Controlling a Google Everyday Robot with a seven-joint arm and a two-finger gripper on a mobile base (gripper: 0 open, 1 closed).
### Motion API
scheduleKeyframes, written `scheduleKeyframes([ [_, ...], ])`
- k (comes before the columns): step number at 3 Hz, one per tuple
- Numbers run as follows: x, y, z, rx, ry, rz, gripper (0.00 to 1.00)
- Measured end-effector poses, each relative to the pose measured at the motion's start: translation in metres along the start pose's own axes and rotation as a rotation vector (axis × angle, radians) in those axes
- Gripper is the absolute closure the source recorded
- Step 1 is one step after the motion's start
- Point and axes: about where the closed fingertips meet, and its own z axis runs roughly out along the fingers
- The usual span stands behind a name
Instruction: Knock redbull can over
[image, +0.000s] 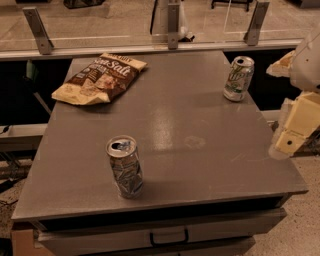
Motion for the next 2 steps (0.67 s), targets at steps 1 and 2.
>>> scheduleKeyframes([
  [1, -0.034, 0.028, 0.026, -0.082, -0.162, -0.016, 0.0],
  [2, -0.078, 0.056, 0.042, -0.156, -0.309, -0.044, 0.0],
])
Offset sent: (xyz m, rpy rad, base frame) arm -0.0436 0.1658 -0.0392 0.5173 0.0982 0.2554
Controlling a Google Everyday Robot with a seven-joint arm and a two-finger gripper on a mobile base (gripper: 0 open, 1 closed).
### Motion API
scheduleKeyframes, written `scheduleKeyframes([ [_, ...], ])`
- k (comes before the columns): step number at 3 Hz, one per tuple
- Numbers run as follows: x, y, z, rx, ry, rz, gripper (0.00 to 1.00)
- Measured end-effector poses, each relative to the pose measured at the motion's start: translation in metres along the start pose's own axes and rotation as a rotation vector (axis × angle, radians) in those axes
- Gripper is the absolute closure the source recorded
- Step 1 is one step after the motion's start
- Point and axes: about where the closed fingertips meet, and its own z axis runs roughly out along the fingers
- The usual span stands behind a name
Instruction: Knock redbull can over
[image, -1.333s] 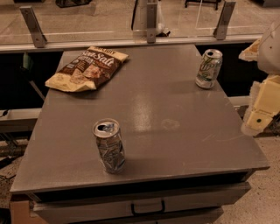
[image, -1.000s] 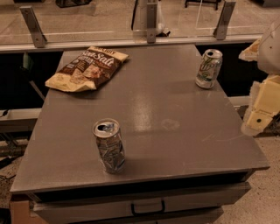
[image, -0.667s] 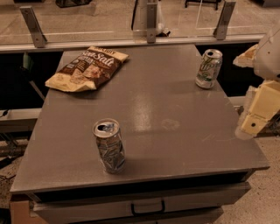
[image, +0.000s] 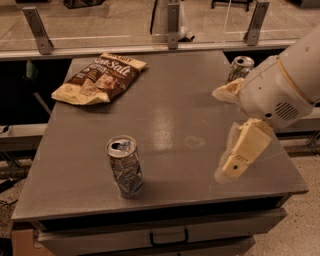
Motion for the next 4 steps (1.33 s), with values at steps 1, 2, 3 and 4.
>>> scheduleKeyframes([
  [1, -0.012, 0.005, 0.001, -0.013, -0.034, 0.0, 0.0],
  [2, -0.011, 0.005, 0.0, -0.011, -0.031, -0.001, 0.0],
  [3, -0.018, 0.008, 0.006, -0.028, -0.065, -0.014, 0.0],
  [4, -0.043, 0.016, 0.036, -0.081, -0.153, -0.047, 0.0],
])
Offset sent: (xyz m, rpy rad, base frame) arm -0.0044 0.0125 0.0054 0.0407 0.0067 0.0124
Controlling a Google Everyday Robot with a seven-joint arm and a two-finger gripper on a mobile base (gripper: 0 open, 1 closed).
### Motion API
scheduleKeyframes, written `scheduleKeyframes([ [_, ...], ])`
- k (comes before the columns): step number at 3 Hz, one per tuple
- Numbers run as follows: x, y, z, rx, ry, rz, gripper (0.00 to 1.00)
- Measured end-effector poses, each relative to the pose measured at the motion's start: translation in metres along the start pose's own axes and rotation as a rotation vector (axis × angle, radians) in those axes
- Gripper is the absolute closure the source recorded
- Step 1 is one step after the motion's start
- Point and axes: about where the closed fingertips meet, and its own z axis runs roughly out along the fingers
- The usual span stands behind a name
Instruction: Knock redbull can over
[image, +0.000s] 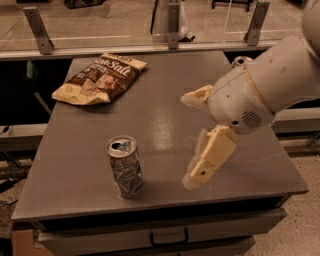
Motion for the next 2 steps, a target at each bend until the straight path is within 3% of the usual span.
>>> scheduleKeyframes([
  [2, -0.039, 0.01, 0.075, -0.115, -0.208, -0.033, 0.0],
])
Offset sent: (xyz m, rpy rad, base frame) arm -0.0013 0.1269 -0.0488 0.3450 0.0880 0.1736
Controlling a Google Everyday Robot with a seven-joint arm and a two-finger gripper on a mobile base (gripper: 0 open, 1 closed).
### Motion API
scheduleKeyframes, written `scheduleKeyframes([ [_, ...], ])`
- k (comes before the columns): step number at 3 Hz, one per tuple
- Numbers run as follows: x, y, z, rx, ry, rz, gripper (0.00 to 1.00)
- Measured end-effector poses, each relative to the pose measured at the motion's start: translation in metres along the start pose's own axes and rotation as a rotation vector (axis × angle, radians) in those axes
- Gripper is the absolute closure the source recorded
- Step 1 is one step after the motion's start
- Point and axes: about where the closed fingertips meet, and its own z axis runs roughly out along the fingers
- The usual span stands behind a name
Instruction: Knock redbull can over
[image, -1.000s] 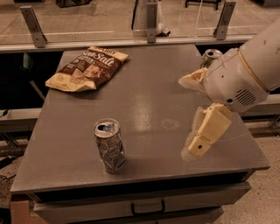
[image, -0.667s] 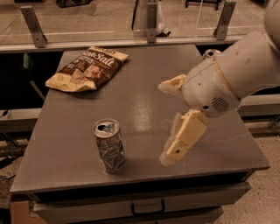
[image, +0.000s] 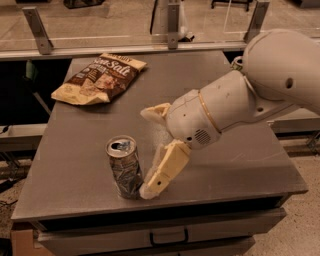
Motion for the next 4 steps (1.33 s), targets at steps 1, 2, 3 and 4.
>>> scheduleKeyframes([
  [1, -0.008, 0.004, 0.032, -0.045, -0.083, 0.007, 0.0],
  [2, -0.013, 0.007, 0.052, -0.072, -0.155, 0.029, 0.18],
  [3, -0.014, 0.008, 0.059, -0.081, -0.19, 0.051, 0.41],
  [4, -0.012, 0.0, 0.051, -0.052, -0.194, 0.066, 0.64],
])
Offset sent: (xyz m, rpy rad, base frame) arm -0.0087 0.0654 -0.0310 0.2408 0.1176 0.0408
